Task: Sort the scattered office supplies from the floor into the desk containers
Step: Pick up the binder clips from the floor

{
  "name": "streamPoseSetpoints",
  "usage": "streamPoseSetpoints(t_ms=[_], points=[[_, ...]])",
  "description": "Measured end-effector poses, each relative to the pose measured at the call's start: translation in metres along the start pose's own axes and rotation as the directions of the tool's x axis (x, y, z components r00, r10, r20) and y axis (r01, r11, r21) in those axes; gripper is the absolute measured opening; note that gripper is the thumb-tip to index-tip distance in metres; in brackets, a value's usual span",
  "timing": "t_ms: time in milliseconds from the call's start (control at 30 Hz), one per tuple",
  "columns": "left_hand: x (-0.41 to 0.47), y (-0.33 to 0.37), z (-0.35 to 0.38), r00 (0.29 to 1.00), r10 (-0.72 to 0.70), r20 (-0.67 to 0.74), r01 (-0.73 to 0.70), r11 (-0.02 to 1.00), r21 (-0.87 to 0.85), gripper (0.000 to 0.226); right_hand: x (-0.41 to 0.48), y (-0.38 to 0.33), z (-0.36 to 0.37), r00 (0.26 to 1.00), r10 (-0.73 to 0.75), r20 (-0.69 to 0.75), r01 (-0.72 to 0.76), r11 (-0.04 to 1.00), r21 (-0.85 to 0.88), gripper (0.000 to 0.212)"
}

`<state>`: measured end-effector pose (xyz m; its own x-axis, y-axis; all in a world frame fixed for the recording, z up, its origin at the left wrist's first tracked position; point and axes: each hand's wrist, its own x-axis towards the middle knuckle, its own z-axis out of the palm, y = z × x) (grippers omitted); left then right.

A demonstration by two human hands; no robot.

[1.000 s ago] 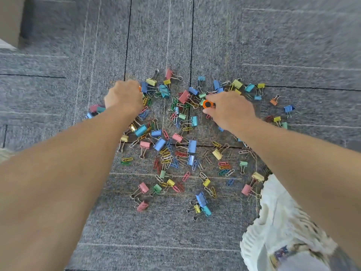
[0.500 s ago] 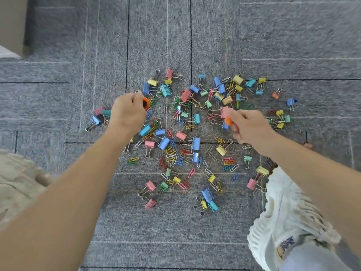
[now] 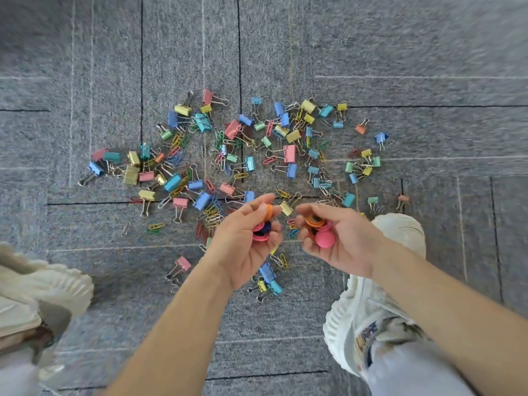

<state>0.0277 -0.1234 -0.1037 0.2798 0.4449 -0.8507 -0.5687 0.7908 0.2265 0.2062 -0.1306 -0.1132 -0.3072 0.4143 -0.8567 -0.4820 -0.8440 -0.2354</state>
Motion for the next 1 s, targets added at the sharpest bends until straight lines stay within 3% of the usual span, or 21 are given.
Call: streamPoseSetpoints(t_ms=[267, 467, 633, 767, 900, 1000], points=[[-0.004, -0.001, 0.003, 1.000, -0.016, -0.011, 0.016, 1.000, 0.008, 0.027, -0.009, -0.012, -0.017, 0.994, -0.096, -0.060, 0.104, 0.982, 0.160, 0.047], [-0.003, 0.003, 0.005, 0.999, -0.013, 0.040, 0.015, 0.998, -0.054, 0.033, -0.013, -0.019, -0.030, 0.992, -0.129, -0.010, 0.127, 0.951, 0.281, 0.073], [0.001, -0.002, 0.005, 0.999, -0.047, -0.014, 0.047, 0.998, 0.035, 0.031, -0.016, -0.027, -0.034, 0.988, -0.151, -0.025, 0.151, 0.941, 0.302, 0.069], [0.003, -0.005, 0.008, 0.992, -0.044, -0.119, 0.067, 0.979, 0.192, 0.043, -0.019, -0.060, -0.046, 0.975, -0.169, -0.144, 0.184, 0.978, 0.098, 0.042], [0.005, -0.008, 0.008, 0.975, -0.042, -0.217, 0.107, 0.948, 0.299, 0.050, -0.024, -0.103, -0.059, 0.955, -0.135, -0.264, 0.044, 0.946, -0.322, 0.042], [0.007, -0.005, 0.002, 0.962, -0.015, -0.274, 0.128, 0.907, 0.400, 0.050, -0.023, -0.127, -0.070, 0.922, -0.167, -0.348, -0.022, 0.878, -0.479, 0.040]])
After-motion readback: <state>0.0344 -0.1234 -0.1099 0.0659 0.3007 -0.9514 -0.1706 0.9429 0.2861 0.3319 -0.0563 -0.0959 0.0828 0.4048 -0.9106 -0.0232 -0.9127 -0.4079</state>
